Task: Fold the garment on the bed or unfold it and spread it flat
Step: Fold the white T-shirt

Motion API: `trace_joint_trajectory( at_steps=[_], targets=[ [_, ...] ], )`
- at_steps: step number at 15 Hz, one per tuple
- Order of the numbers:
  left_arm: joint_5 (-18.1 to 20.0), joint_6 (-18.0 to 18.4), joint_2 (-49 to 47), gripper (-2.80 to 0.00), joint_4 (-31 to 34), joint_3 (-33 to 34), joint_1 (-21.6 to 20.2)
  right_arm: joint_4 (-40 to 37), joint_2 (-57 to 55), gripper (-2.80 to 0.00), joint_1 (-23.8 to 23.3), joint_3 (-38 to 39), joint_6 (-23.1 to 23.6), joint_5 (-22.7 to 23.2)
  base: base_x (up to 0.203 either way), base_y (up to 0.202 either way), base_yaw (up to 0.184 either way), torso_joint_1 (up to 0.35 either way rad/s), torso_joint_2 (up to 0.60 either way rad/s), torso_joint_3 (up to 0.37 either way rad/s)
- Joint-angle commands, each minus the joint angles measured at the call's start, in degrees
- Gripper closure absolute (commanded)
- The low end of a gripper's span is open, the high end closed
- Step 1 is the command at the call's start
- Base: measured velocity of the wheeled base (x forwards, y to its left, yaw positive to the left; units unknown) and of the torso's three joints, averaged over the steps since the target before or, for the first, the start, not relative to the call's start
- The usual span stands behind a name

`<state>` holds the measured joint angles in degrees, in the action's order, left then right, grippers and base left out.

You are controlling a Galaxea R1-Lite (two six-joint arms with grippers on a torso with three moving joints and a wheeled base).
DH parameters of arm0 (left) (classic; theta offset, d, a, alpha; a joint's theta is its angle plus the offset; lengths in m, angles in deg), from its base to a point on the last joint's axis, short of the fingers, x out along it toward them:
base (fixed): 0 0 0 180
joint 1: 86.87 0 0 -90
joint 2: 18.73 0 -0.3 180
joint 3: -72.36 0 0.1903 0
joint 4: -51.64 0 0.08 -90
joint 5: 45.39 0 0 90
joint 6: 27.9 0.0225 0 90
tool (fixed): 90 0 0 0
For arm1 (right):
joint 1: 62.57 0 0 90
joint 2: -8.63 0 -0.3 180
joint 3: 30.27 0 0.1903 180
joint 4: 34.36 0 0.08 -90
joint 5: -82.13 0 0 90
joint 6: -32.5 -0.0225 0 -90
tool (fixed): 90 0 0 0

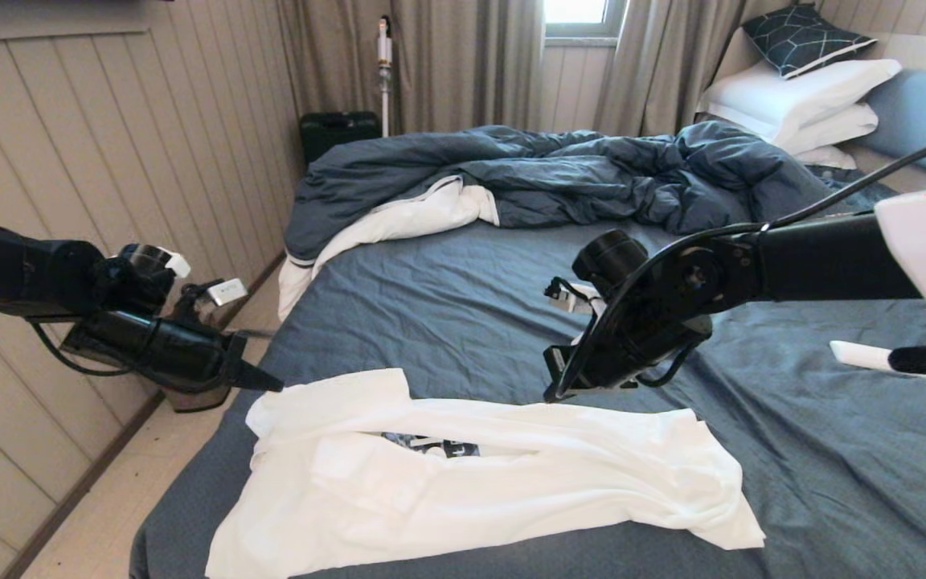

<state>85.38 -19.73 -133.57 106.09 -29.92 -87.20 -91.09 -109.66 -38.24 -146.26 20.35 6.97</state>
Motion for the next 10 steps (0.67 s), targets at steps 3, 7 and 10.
trace_joint_trajectory(
  at_steps=[3, 7, 10],
  targets=[
    [0.28, 2.48, 13.61, 0.00, 0.23, 12.14, -0.02, -0.21, 4.31, 0.00, 0.01, 4.79, -0.36, 0.10, 0.000, 0.000, 0.000, 0.000, 0.00, 0.000],
    [0.20, 3.34, 22.55, 0.00, 0.34, 20.81, 0.13, -0.21, 5.09, 0.00, 0.01, 6.67, -0.86, 0.10, 0.000, 0.000, 0.000, 0.000, 0.00, 0.000],
    [0.22, 5.61, 26.38, 0.00, 0.29, 27.15, 1.31, -0.21, 4.85, 0.00, 0.01, 6.67, -0.86, 0.10, 0.000, 0.000, 0.000, 0.000, 0.00, 0.000]
  ],
)
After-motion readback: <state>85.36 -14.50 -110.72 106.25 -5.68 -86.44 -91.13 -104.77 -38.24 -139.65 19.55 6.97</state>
